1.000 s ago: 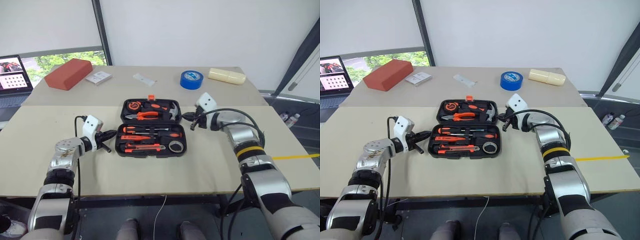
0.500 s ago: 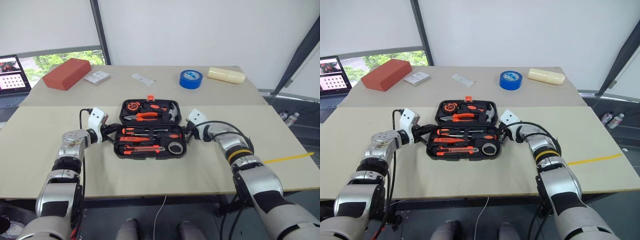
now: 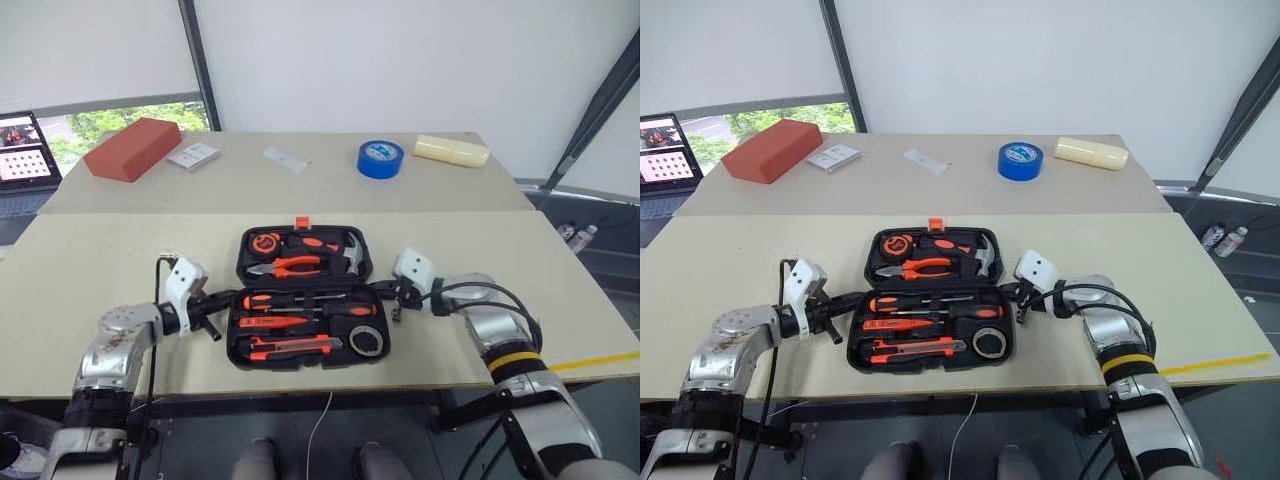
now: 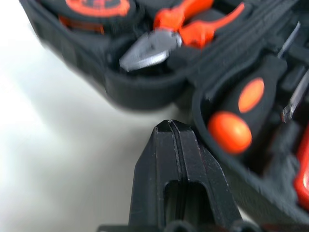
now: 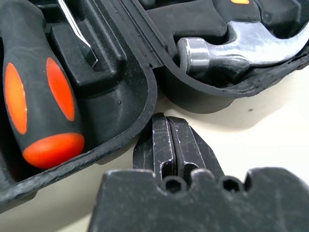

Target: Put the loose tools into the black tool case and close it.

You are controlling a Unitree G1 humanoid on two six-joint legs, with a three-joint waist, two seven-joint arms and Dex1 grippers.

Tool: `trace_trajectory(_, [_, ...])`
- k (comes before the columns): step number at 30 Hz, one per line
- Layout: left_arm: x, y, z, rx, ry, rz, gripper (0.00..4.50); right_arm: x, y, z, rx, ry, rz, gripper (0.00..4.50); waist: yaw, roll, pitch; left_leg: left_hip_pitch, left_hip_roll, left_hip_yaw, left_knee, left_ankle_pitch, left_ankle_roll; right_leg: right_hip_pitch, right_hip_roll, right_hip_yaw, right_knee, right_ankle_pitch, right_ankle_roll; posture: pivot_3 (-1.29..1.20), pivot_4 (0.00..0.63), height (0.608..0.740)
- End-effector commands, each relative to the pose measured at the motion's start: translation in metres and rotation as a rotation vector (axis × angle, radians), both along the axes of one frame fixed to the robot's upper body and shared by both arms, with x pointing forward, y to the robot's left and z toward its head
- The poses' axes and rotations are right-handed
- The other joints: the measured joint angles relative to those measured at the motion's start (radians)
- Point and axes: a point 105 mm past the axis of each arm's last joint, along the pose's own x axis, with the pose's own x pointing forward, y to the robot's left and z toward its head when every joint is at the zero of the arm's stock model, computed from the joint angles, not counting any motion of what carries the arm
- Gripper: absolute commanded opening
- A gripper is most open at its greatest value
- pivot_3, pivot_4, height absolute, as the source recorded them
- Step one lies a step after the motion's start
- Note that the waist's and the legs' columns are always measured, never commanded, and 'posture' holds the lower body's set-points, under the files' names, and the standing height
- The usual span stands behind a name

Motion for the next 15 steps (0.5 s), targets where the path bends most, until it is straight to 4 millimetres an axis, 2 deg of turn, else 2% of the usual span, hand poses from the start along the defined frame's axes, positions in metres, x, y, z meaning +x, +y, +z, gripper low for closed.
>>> trace_trajectory(1, [-0.001,0.027,0.026,-0.035,-0.032,0.096,0.52,0.001,-0.017,0.025,0.096,0.033,-0.084,0.58,0.000,0.000,0.000,0.000,0.000,0.000,0.000,0.000,0.000,0.000,0.000,0.000,0.000,0.000,0.000,0.00,0.150,0.740])
trace_trajectory(3, [-0.004,0.033,0.032,-0.050,0.001,0.099,1.08,-0.001,-0.022,0.030,0.118,0.094,-0.101,1.13,0.000,0.000,0.000,0.000,0.000,0.000,0.000,0.001,0.000,-0.001,0.000,0.000,0.000,0.001,-0.001,0.00,0.150,0.740])
trace_trajectory(6, [0.001,0.047,0.038,-0.018,0.176,0.216,2.11,0.009,-0.031,0.053,0.146,0.194,-0.220,2.14,0.000,0.000,0.001,0.000,0.000,0.000,0.001,0.001,0.000,-0.001,0.000,0.000,0.001,0.001,-0.001,0.00,0.150,0.740])
trace_trajectory(8, [0.003,0.038,0.049,-0.084,0.238,0.190,2.94,0.015,-0.039,0.051,0.034,0.276,-0.338,2.93,0.000,-0.001,0.001,0.000,0.000,0.000,0.001,0.001,0.001,-0.002,0.000,0.000,0.001,0.001,0.000,0.00,0.150,0.740])
trace_trajectory(9, [0.012,0.030,0.057,-0.126,0.271,0.186,3.07,0.019,-0.030,0.059,0.053,0.323,-0.339,3.14,0.001,-0.001,0.001,0.000,0.000,0.000,0.001,0.001,0.001,-0.002,0.000,0.000,0.001,0.001,-0.001,0.00,0.150,0.740])
trace_trajectory(10, [0.020,0.023,0.064,-0.140,0.284,0.189,3.58,0.023,-0.021,0.066,0.077,0.376,-0.347,3.59,0.003,-0.001,0.001,0.000,0.000,0.000,0.001,0.001,0.001,-0.002,0.000,0.000,0.001,0.001,-0.001,0.00,0.150,0.740])
trace_trajectory(11, [0.030,0.018,0.068,-0.155,0.294,0.204,3.61,0.027,-0.013,0.070,0.085,0.406,-0.347,3.81,0.003,-0.001,0.001,0.000,0.000,0.000,0.001,0.002,0.001,-0.002,0.000,0.000,0.001,0.001,-0.001,0.00,0.150,0.740])
trace_trajectory(15, [0.054,0.008,0.073,-0.165,0.311,0.257,3.61,0.042,0.001,0.073,0.084,0.455,-0.399,3.81,0.002,-0.001,0.001,-0.001,0.000,-0.002,0.001,0.002,0.002,-0.001,0.002,0.000,0.001,0.002,-0.001,0.00,0.150,0.740])
